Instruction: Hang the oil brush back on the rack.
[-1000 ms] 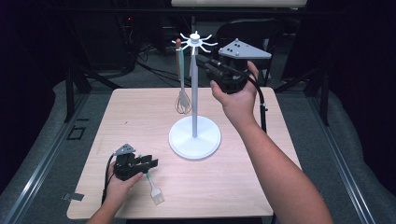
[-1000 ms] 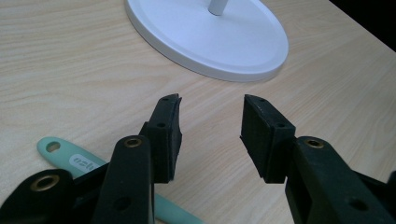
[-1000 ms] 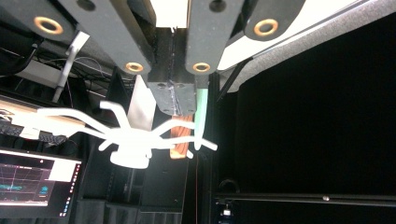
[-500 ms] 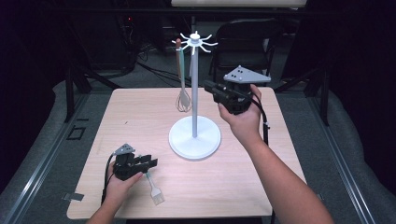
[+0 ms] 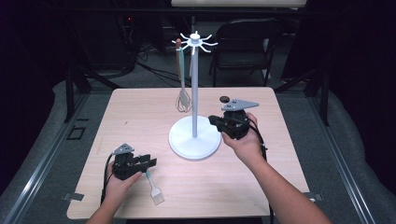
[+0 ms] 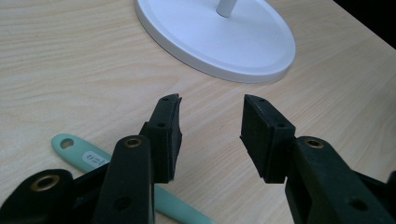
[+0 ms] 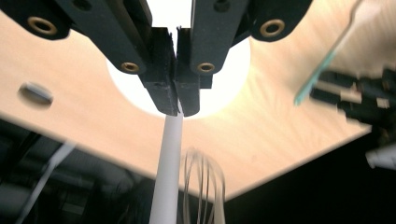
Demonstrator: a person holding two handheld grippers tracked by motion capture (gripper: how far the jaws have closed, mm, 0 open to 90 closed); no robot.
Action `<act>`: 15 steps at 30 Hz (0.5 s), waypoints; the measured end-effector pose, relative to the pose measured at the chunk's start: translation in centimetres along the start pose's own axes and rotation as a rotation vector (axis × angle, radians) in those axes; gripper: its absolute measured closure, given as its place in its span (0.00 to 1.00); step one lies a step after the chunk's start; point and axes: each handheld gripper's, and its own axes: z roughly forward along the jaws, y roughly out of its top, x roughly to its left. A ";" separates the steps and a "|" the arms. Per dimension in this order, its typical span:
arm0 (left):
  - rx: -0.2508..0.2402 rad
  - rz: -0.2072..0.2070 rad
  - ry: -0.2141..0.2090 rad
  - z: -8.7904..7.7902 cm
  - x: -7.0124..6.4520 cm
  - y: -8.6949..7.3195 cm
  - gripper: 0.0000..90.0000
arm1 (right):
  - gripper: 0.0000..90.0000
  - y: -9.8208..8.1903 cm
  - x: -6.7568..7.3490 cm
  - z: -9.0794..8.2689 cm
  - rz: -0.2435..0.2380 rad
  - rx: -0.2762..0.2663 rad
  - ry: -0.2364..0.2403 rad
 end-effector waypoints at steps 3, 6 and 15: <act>0.000 0.001 0.001 0.0 0.0 0.0 0.64 | 0.97 -1.8 0.0 0.8 0.020 0.059 0.014; -0.001 -0.002 0.000 0.0 0.1 0.0 0.64 | 0.97 -3.6 0.0 1.3 0.038 0.112 0.028; -0.002 -0.002 0.002 0.0 0.1 0.0 0.64 | 0.94 -8.2 0.2 2.3 0.108 0.272 0.059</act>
